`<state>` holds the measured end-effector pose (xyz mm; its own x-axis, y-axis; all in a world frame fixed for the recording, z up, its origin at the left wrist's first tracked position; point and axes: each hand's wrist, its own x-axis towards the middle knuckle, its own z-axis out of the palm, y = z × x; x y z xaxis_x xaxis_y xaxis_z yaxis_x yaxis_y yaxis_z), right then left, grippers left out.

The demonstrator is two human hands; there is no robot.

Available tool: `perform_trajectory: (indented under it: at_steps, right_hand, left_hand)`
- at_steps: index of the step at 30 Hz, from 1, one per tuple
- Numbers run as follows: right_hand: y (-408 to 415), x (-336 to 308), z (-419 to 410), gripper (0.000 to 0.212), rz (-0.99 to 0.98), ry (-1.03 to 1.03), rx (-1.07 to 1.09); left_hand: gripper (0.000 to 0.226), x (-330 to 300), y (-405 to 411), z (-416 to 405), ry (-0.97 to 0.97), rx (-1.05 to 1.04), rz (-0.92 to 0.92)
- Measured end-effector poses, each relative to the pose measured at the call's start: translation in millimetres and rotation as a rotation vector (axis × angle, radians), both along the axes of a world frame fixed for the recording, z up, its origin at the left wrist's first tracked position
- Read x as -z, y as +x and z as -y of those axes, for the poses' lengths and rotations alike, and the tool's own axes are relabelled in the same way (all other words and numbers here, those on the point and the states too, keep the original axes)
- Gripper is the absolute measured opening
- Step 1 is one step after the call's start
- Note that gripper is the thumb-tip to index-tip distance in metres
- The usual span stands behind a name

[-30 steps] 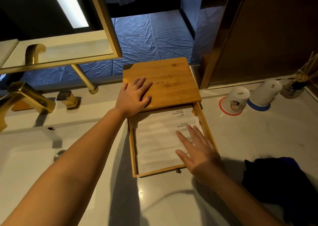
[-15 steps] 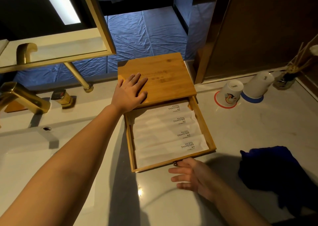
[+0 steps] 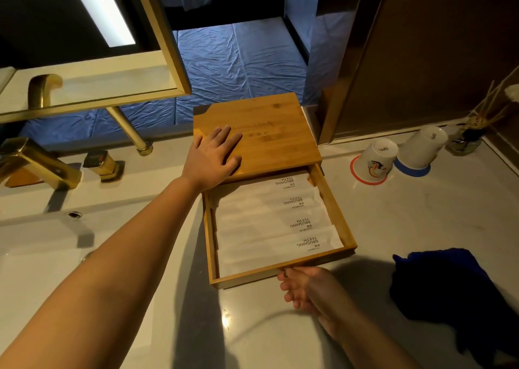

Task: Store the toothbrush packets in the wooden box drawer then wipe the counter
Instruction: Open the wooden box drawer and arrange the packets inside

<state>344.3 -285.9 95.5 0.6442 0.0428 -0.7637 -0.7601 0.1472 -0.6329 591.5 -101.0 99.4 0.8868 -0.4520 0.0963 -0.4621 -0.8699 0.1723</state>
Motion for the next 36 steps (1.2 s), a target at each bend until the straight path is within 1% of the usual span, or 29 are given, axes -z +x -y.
perform_trajectory:
  at_steps: [6, 8, 10, 16, 20, 26, 32, 36]
  right_hand:
    - [-4, 16, -14, 0.027, -0.001, 0.101, 0.159]
    - [1, 19, -25, 0.025, 0.043, 0.188, 0.246]
    - [7, 22, -32, 0.023, 0.1, 0.204, 0.308]
    - [15, 36, -30, 0.023, 0.105, 0.063, 0.234]
    - [38, 41, -26, 0.026, 0.155, -0.078, 0.228]
    - [66, 51, -32, 0.03, 0.181, -0.145, 0.187]
    - [98, 49, -35, 0.028, 0.2, -0.192, 0.246]
    - [118, 51, -38, 0.029, 0.231, -0.236, 0.255]
  left_hand:
    - [0.061, -1, -1, 1, 0.014, 0.001, -0.004]
    - [0.061, -1, -1, 0, 0.024, 0.005, -0.008]
    - [0.061, -2, -2, 0, 0.028, 0.011, -0.008]
    - [0.061, -3, -2, 0, 0.026, 0.015, -0.017]
    - [0.06, -2, -1, 0, 0.035, 0.012, -0.013]
    - [0.061, 1, 0, -1, 0.05, 0.012, 0.012]
    - [0.065, 0, 0, -1, 0.05, 0.021, 0.022]
    - [0.064, 0, -1, -1, 0.055, 0.029, 0.013]
